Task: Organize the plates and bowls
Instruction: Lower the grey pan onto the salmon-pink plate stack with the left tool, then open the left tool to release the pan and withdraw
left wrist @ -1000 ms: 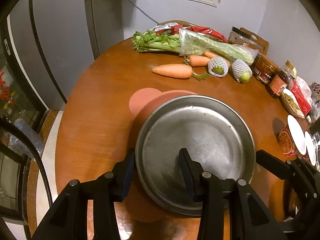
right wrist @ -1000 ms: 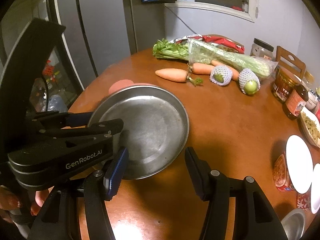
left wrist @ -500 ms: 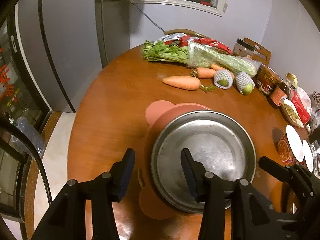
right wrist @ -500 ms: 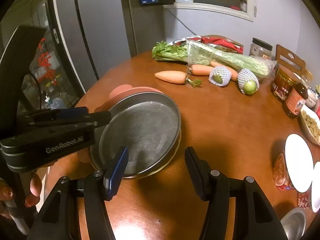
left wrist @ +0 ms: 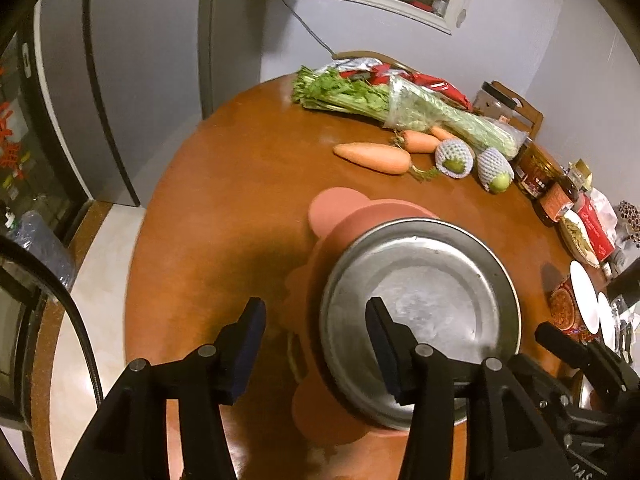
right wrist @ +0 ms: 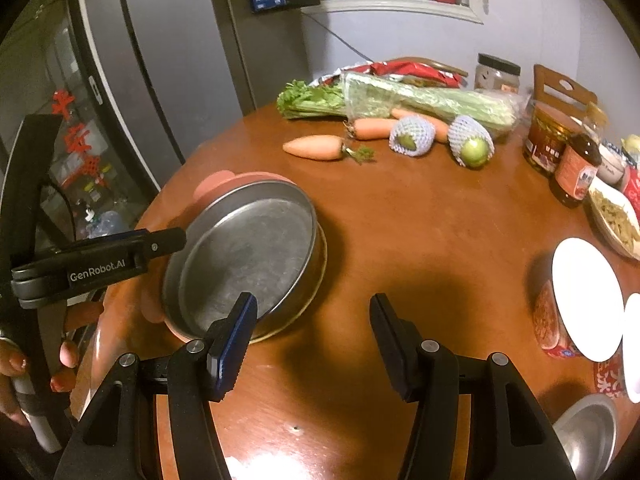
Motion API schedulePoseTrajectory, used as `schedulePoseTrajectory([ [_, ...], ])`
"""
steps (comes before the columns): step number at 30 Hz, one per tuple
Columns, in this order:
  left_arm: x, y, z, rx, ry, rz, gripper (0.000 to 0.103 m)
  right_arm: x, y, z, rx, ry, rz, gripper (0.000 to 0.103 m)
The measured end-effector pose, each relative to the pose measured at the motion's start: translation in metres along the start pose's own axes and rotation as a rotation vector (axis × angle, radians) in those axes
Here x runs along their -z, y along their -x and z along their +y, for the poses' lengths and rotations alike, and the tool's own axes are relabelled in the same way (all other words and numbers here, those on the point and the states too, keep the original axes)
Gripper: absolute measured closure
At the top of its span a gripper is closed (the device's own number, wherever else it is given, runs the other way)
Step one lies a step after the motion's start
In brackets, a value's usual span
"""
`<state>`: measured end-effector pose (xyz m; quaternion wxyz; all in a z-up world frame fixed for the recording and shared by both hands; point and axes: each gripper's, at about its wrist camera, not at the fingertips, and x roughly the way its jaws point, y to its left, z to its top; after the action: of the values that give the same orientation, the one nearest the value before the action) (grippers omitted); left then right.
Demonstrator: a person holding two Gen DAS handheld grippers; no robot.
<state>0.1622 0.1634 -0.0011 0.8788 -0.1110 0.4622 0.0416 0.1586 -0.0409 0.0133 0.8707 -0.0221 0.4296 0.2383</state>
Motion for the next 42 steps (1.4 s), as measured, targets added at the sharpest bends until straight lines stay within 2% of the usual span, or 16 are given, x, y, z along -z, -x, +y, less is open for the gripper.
schedulePoseTrajectory([
  [11,-0.005,-0.028,-0.004,-0.013,-0.014,0.063,0.05,-0.004,-0.007,0.009,-0.01,0.031,0.011,0.043],
  [19,0.0,-0.029,-0.016,0.008,-0.052,0.06,0.051,-0.004,-0.021,0.015,-0.008,0.046,0.043,0.043],
  [42,0.002,-0.039,-0.083,0.063,-0.149,0.079,0.051,0.004,-0.021,-0.046,0.068,-0.059,0.043,0.043],
])
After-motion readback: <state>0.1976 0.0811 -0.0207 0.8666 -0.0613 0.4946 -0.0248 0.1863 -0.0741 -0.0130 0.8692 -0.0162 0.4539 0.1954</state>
